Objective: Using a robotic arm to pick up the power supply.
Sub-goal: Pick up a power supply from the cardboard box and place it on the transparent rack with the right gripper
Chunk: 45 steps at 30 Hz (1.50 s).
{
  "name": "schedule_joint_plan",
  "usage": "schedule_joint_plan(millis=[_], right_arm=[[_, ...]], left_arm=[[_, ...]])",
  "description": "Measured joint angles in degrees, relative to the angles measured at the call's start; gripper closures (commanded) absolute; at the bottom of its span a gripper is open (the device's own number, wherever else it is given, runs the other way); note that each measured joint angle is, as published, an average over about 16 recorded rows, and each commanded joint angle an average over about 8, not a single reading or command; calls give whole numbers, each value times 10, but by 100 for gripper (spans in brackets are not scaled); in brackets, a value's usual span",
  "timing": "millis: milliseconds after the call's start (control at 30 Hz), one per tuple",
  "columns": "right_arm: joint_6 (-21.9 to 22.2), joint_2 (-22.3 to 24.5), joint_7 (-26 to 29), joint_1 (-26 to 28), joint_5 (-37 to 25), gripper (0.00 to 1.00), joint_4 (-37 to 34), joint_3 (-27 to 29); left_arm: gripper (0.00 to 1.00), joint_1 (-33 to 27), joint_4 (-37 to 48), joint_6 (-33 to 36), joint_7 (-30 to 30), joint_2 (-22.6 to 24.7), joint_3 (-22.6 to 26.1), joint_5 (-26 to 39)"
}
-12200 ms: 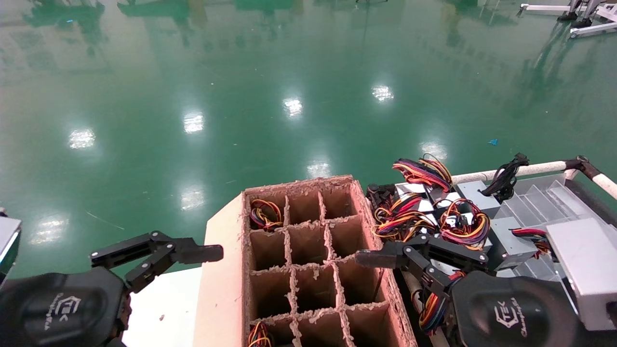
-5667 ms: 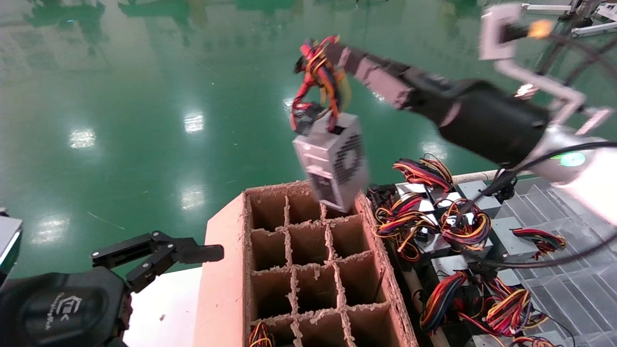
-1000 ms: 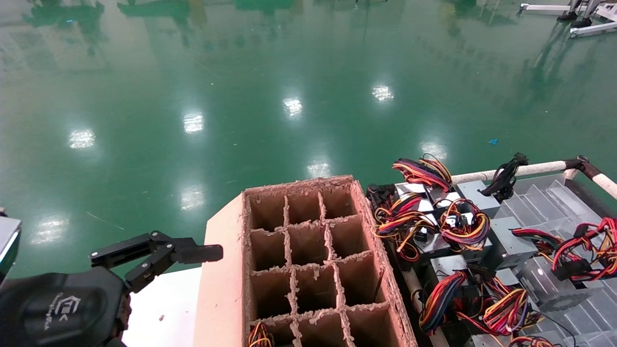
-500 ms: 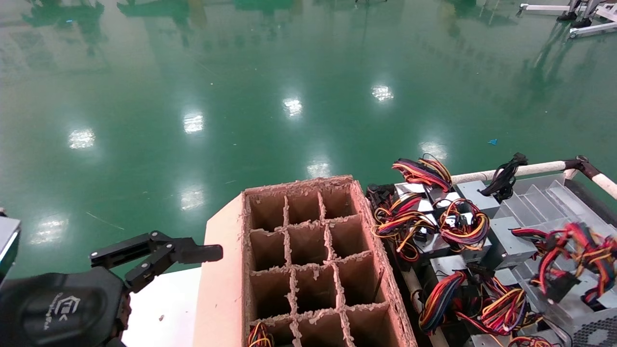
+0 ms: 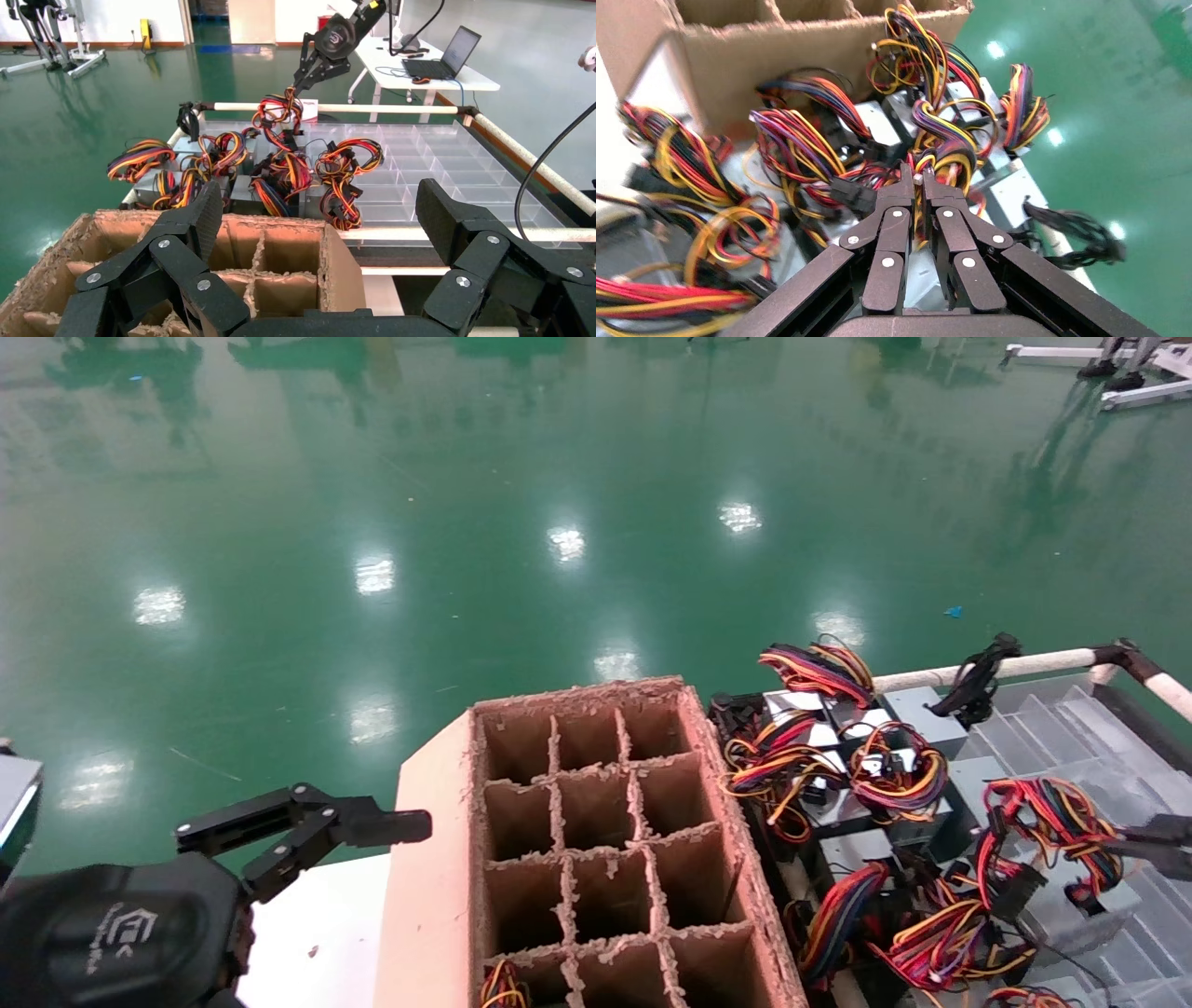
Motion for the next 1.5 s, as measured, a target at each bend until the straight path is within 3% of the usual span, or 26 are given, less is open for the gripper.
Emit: schedule_joint_plan(millis=[400, 700, 1500], right_arm=[[32, -20, -115, 36, -42, 100, -9, 2], [63, -17, -188, 45, -64, 100, 22, 6], [110, 17, -231, 40, -91, 100, 99, 4]], left_arm=[[0, 0, 0, 0, 0, 0, 0, 0], [0, 0, 0, 0, 0, 0, 1, 0], [0, 0, 0, -1, 1, -1, 1, -1]])
